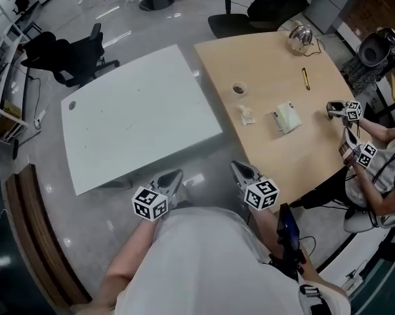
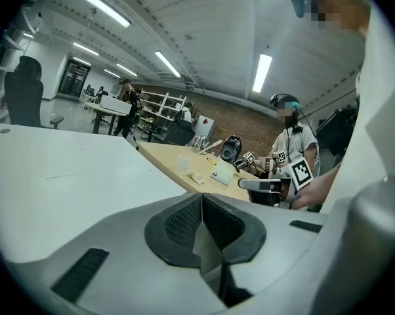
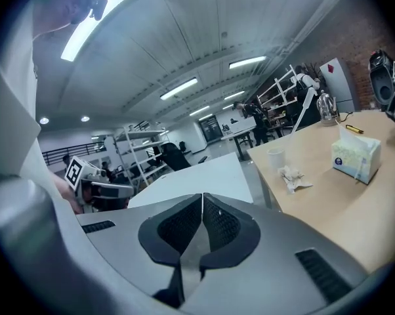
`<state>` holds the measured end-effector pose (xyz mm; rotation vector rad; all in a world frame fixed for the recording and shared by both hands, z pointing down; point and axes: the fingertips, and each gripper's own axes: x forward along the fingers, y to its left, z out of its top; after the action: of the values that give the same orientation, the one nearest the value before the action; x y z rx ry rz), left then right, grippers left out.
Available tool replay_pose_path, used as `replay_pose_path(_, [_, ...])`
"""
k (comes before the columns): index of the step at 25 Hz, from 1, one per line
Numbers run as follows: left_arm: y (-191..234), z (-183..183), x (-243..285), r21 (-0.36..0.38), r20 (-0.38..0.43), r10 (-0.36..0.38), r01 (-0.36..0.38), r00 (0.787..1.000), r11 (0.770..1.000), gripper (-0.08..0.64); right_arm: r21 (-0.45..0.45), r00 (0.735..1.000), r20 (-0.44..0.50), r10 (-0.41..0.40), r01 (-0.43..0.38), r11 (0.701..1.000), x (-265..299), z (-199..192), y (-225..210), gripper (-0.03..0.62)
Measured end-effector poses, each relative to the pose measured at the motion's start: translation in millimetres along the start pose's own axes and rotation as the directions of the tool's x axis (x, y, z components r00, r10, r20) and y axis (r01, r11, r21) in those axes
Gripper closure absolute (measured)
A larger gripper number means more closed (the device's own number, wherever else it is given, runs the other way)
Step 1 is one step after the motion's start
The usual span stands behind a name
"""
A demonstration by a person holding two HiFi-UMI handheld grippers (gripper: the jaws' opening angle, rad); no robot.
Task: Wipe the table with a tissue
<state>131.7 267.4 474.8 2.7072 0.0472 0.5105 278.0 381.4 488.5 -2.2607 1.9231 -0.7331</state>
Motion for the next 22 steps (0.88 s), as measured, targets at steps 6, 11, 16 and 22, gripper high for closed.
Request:
replay_pose_path(6, [31,27,21,0.014,-0.007,-0.086,0.086,0.996,0.996,0.552,-0.025,0.996,0.011,-0.086,0.087,0.996,25,29,-9,0.574])
replay_pose_path(11, [43,33,30,0.025,-0.038,-0.174,0.175,0.984,0.984,0.552,-0.038,0.984,-0.013,-0.180,0.179,0.983,33,32,-19,0.574])
replay_pose_path(16, [59,36,29,0.014,-0.054,-0.201,0.202,0.978,0.979,0.552,-0.048,0.957,-0.100,-0.272,0.268,0.962,37,18,-36,0.572])
replay_pose_path(22, [80,35,29,-0.018,-0.059,-0.170,0.169,0.984,0.985,0.552,-0.067,0.944,-0.137,-0.299,0.292,0.954,52,20,-60,0.572])
